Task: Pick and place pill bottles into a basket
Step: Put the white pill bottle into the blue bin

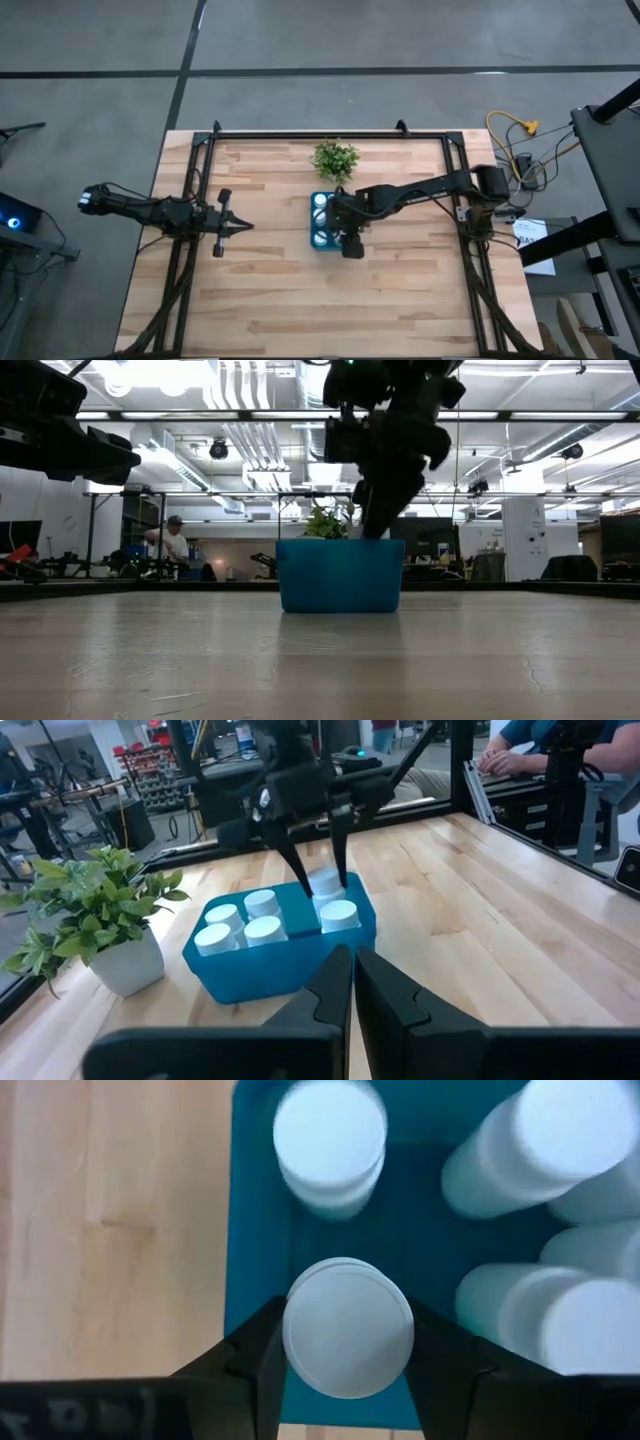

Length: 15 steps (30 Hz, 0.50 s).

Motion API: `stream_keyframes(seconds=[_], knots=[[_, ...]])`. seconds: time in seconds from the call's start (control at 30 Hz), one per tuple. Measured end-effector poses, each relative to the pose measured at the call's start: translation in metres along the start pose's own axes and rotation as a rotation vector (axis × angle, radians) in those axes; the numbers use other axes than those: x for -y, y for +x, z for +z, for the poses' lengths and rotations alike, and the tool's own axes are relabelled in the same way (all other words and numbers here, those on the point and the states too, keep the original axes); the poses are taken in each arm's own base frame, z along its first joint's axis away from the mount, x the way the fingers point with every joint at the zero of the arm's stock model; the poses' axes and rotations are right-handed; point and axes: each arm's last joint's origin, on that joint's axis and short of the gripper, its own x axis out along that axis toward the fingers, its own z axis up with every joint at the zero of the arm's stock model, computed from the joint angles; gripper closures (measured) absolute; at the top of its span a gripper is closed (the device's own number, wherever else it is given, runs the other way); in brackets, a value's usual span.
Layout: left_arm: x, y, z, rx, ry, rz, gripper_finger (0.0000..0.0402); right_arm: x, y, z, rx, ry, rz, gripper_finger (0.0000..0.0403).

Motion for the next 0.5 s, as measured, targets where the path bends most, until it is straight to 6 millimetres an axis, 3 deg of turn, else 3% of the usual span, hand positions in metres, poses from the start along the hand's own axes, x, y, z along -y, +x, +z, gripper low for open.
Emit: stream_keyframes(seconds=[0.2, 0.5], knots=[[0.0, 0.0, 0.0, 0.0, 0.0, 0.002, 0.0402, 0.002, 0.014, -0.005, -0.017, 0.019, 0.0, 0.0255], [0.0, 0.0, 0.0, 0.0, 0.0, 0.001, 0.0402, -0.001, 0.016, -0.006, -0.008, 0.03, 0.005, 0.0255]])
